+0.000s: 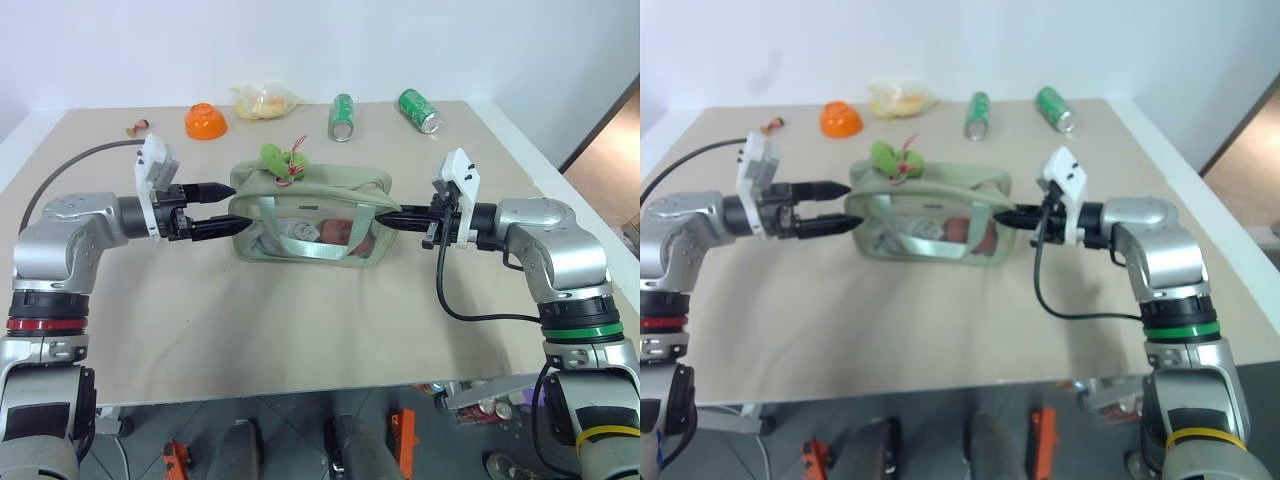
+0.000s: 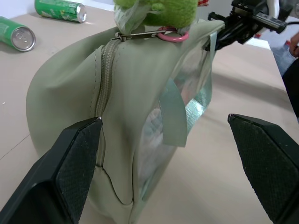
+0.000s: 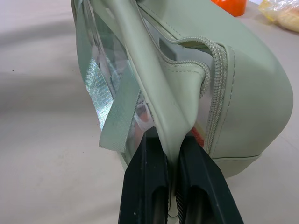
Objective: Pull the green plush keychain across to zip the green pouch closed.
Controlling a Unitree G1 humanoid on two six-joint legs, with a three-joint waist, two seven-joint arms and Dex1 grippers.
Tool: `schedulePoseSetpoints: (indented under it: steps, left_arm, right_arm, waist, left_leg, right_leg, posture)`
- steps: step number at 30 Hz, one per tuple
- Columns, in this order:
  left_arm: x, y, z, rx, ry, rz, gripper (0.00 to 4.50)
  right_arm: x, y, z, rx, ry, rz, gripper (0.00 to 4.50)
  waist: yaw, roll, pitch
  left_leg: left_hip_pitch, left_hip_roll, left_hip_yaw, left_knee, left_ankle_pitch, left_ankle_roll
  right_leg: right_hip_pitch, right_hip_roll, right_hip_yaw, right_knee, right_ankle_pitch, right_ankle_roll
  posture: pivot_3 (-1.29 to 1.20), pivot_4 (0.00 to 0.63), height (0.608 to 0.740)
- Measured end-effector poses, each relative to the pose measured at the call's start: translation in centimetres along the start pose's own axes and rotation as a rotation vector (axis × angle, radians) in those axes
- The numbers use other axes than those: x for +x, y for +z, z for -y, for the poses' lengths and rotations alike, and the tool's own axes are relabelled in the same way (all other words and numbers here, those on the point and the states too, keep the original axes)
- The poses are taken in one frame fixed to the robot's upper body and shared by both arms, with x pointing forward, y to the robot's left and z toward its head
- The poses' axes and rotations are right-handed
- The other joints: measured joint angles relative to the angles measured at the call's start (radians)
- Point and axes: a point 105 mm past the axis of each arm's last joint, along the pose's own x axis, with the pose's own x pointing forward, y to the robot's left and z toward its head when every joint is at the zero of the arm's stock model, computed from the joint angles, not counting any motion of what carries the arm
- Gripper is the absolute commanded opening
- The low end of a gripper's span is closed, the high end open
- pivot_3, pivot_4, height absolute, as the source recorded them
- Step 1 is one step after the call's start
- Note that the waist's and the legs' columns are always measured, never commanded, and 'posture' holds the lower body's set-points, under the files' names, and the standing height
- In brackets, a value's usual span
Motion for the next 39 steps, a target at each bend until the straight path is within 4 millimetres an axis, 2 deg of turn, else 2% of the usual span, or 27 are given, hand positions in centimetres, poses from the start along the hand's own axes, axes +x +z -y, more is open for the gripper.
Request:
schedulePoseSetpoints:
  steps: [5, 6, 11, 12, 13, 18, 26, 30, 33, 35, 38, 39]
  left_arm:
    - [0.6, -0.6, -0.4, -0.027, 0.020, 0.022, 2.75]
    - [0.8, -0.6, -0.4, -0.030, 0.021, 0.027, 2.29]
    - [1.0, -0.7, -0.5, -0.036, 0.024, 0.033, 0.68]
    - [1.1, -0.8, -0.5, -0.038, 0.027, 0.034, 0.24]
    - [1.2, -0.8, -0.5, -0.040, 0.030, 0.035, 0.03]
    - [1.5, -1.2, -0.2, -0.042, 0.032, 0.043, 0.03]
    - [1.7, -1.3, -0.1, -0.034, 0.037, 0.050, 0.00]
    - [1.8, -1.3, 0.1, -0.030, 0.037, 0.052, 0.00]
    - [1.8, -1.4, 0.2, -0.029, 0.040, 0.055, 0.00]
    - [1.7, -1.5, 0.2, -0.031, 0.042, 0.057, 0.00]
    - [1.7, -1.5, 0.2, -0.034, 0.046, 0.060, 0.00]
    - [1.4, -1.7, 0.2, -0.040, 0.053, 0.060, 0.00]
  right_arm:
    - [-0.1, 0.0, 0.0, 0.001, -0.001, -0.005, 0.00]
    - [-0.1, 0.1, -0.1, 0.000, -0.001, -0.006, 0.00]
    - [-0.3, 0.0, -0.2, 0.008, 0.000, -0.009, 0.00]
    - [-0.3, 0.0, -0.2, 0.006, -0.001, -0.010, 0.00]
    - [-0.3, 0.0, -0.3, 0.006, -0.002, -0.011, 0.00]
    - [-0.5, -0.2, -0.1, 0.015, -0.018, -0.014, 0.00]
    - [-0.9, 0.0, -0.1, 0.055, -0.013, 0.011, 2.72]
    - [-3.0, 0.5, 1.4, 0.025, -0.081, 0.005, 2.72]
    - [-5.5, 2.0, 3.1, -0.021, -0.169, 0.029, 2.72]
    - [-6.0, 2.8, 3.4, -0.042, -0.187, 0.044, 2.72]
    - [-6.5, 5.4, 3.7, -0.097, -0.197, 0.116, 2.72]
    - [-5.3, 7.7, 3.4, -0.112, -0.174, 0.202, 2.72]
  waist:
    - [0.000, 0.000, 0.000]
    - [0.000, 0.000, 0.000]
    - [0.001, 0.000, 0.000]
    - [0.002, 0.000, 0.000]
    - [0.002, 0.000, 0.000]
    - [0.003, 0.000, 0.000]
    - [0.006, 0.000, 0.000]
    - [0.011, 0.000, 0.000]
    - [0.012, 0.000, 0.000]
    - [0.012, 0.000, 0.000]
    - [0.012, 0.000, 0.000]
    - [0.006, 0.000, 0.000]
  left_leg:
    - [0.000, 0.000, 0.000, 0.000, 0.000, 0.000]
    - [0.000, 0.000, 0.000, 0.000, 0.000, 0.000]
    - [0.000, 0.000, 0.000, 0.000, 0.000, 0.000]
    - [0.000, 0.000, 0.000, 0.000, 0.000, 0.000]
    - [0.000, 0.000, 0.000, 0.000, 0.000, 0.000]
    - [0.000, -0.001, 0.000, 0.001, 0.000, 0.000]
    - [0.000, -0.002, 0.000, 0.002, 0.000, 0.000]
    - [-0.001, -0.003, 0.000, 0.002, 0.000, 0.000]
    - [0.000, -0.003, 0.000, 0.002, 0.000, 0.000]
    - [0.000, -0.003, 0.000, 0.001, 0.000, 0.000]
    - [0.000, -0.003, 0.000, 0.001, 0.000, 0.000]
    - [0.001, -0.003, 0.000, 0.002, 0.000, 0.000]
  right_leg:
    - [0.000, 0.000, 0.000, 0.000, 0.000, 0.000]
    - [0.000, 0.000, 0.000, 0.000, 0.000, 0.000]
    - [0.000, 0.000, 0.000, 0.000, 0.000, 0.000]
    - [0.000, 0.000, 0.000, 0.000, 0.000, 0.000]
    - [0.000, 0.000, 0.000, 0.000, 0.000, 0.000]
    - [0.001, -0.001, 0.000, 0.000, 0.000, 0.000]
    - [0.001, -0.002, 0.000, 0.000, 0.000, 0.001]
    - [0.001, -0.003, 0.000, 0.000, 0.000, 0.001]
    - [0.001, -0.003, 0.000, -0.001, -0.001, 0.000]
    - [0.001, -0.003, 0.000, 0.000, -0.001, -0.001]
    - [0.001, -0.003, 0.000, 0.000, -0.002, -0.002]
    - [0.001, -0.003, 0.001, 0.000, -0.001, -0.002]
  posture:
    - [0.00, 0.150, 0.740]
    - [0.00, 0.150, 0.740]
    - [0.00, 0.150, 0.740]
    - [0.00, 0.150, 0.740]
    - [0.00, 0.150, 0.740]
    - [0.00, 0.150, 0.740]
    - [0.00, 0.150, 0.740]
    - [0.00, 0.150, 0.740]
    - [0.00, 0.150, 0.740]
    - [0.00, 0.150, 0.740]
    - [0.00, 0.150, 0.740]
    - [0.00, 0.150, 0.740]
